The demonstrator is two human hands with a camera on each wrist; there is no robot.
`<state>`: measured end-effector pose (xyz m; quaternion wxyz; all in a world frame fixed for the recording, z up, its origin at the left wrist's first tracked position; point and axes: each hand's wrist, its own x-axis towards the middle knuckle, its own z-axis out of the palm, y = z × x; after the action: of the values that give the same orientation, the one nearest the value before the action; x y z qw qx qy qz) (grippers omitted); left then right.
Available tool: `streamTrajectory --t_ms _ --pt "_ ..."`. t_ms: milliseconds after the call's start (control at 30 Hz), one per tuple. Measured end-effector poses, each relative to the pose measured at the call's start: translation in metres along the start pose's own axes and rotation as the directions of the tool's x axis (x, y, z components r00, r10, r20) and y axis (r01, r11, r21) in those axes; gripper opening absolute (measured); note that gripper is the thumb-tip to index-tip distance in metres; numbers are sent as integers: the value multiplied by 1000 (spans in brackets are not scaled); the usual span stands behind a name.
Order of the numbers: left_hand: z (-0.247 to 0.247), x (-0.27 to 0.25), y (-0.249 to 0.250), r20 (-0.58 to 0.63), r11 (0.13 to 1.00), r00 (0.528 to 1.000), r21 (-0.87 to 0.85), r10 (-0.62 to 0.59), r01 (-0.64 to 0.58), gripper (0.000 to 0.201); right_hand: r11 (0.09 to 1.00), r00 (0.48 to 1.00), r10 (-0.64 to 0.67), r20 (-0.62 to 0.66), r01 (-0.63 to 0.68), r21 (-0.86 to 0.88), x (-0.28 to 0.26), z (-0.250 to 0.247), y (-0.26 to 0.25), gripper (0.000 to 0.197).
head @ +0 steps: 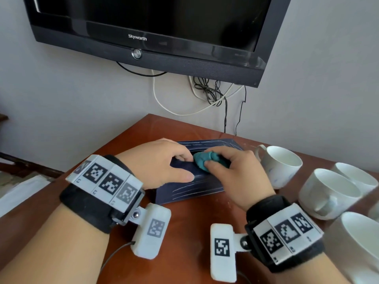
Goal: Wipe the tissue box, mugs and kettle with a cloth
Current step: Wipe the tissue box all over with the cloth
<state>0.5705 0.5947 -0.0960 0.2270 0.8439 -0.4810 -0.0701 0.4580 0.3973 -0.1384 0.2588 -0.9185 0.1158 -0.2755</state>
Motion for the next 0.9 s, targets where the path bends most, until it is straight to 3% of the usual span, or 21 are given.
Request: streamTrajectory --t_ms 100,233,367,500,567,667,800,900 --pt "-4 -3 -3 15 1000 1000 -14 -6 6 34 994 988 102 -114 -105 -16 1 -11 19 38" --pt "-7 -5 -12 -2 998 998 8 -68 68 35 975 957 204 -206 -219 -49 1 -24 37 26" --pt "-6 -2 -13 -79 984 988 111 -134 142 50 984 968 167 -188 -177 -33 0 -19 32 33" --pt "2 3 7 -156 987 983 107 -100 117 61 993 986 118 -120 -117 11 0 -9 19 50" --pt "10 6 18 -173 991 981 83 -91 107 60 998 996 63 -57 -64 -4 -1 -3 8 46" --pt "21 11 24 -143 992 983 36 -117 123 59 999 1000 30 3 -30 -37 -2 0 -5 31" --pt "19 8 22 -101 987 983 -52 -154 149 67 998 998 54 -43 -53 18 1 -2 6 47" --pt "14 7 22 -51 984 986 -84 -161 156 63 993 986 112 -119 -109 32 2 -8 20 46"
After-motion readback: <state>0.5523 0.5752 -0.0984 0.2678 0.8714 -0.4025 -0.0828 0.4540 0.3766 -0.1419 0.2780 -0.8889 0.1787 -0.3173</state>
